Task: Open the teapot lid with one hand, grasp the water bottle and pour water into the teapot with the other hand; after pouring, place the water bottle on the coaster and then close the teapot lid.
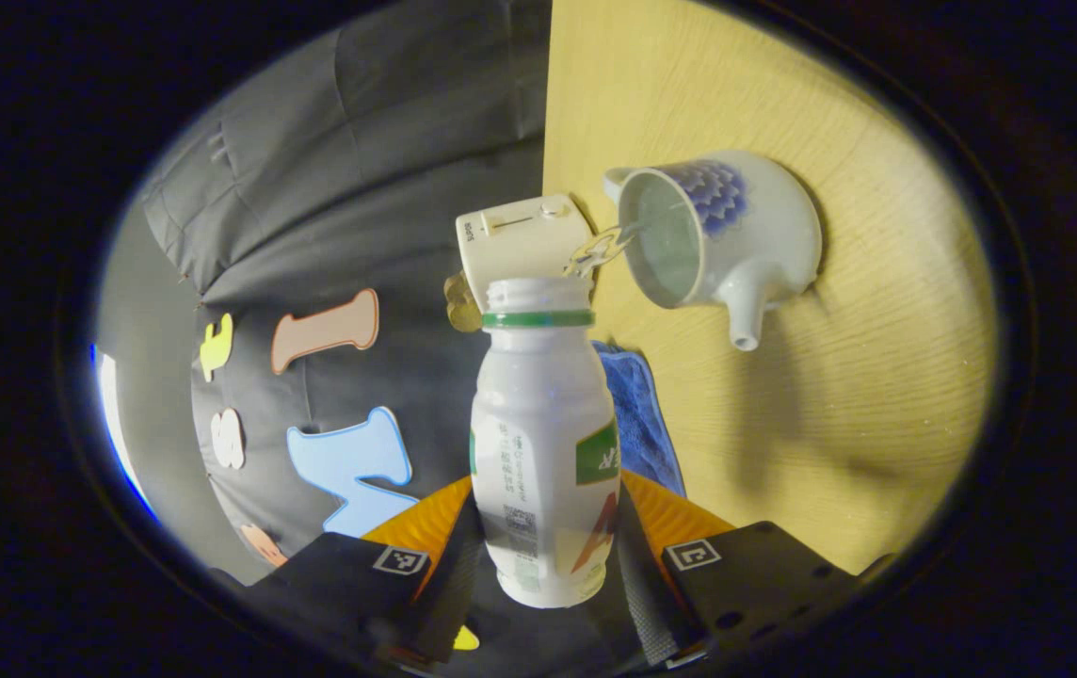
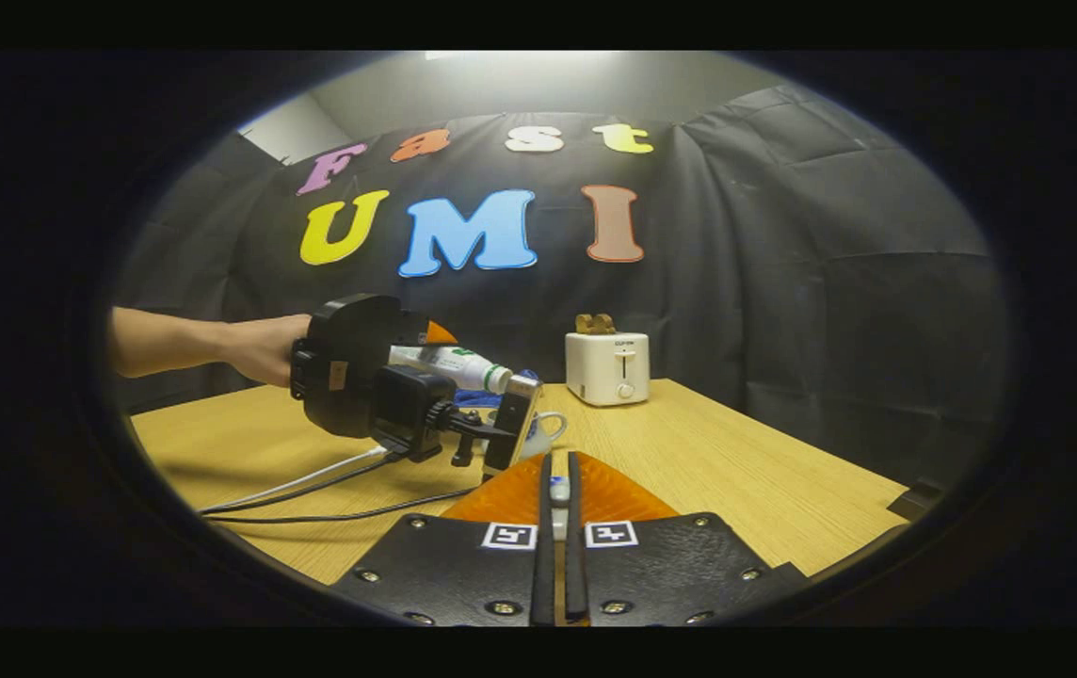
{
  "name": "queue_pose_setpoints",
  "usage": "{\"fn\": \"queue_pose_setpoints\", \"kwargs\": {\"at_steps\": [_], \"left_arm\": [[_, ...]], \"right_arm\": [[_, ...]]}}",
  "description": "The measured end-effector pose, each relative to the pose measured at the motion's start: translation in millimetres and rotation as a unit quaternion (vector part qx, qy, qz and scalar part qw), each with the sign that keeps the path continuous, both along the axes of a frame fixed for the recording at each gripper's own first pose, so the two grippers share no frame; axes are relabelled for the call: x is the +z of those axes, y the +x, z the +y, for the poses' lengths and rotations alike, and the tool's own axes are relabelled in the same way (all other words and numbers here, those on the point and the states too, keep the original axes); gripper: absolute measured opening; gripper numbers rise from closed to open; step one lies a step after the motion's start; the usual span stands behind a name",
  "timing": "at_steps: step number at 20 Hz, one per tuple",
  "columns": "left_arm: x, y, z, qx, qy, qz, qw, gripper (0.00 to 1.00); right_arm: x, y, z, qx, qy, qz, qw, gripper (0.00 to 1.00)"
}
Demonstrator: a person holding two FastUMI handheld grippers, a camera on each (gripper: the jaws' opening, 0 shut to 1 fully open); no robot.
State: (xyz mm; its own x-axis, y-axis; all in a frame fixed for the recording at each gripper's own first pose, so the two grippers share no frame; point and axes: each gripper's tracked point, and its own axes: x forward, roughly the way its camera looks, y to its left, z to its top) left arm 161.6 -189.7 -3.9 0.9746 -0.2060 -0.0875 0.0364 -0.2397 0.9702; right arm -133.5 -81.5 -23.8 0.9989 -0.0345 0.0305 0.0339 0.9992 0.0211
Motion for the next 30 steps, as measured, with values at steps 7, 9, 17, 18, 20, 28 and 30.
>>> {"fn": "queue_pose_setpoints", "kwargs": {"at_steps": [7, 9, 17, 18, 20, 28, 30], "left_arm": [[3, -1, -2, -0.004, 0.008, -0.008, 1.0, 0.83], [1, 0, -2, -0.004, 0.013, -0.005, 1.0, 0.83], [6, 0, -7, -0.013, 0.039, -0.016, 0.999, 0.77], [5, 1, -6, -0.011, 0.044, -0.013, 0.999, 0.77], [6, -1, -6, -0.013, 0.048, -0.014, 0.999, 0.77], [12, -3, -9, -0.016, 0.064, -0.017, 0.998, 0.83], [13, -4, -11, -0.019, 0.072, -0.019, 0.997, 0.83]], "right_arm": [[1, -1, -1, 0.0, 0.002, -0.002, 1.0, 0.05], [5, -2, -1, 0.001, 0.007, -0.008, 1.0, 0.05], [9, -3, -2, 0.001, 0.006, -0.011, 1.0, 0.05], [9, -4, -2, 0.001, 0.006, -0.011, 1.0, 0.05], [10, -4, -2, 0.003, 0.007, -0.013, 1.0, 0.04], [16, -6, -2, 0.004, 0.008, -0.025, 1.0, 0.05], [20, -8, -3, 0.002, 0.005, -0.03, 1.0, 0.04]]}}
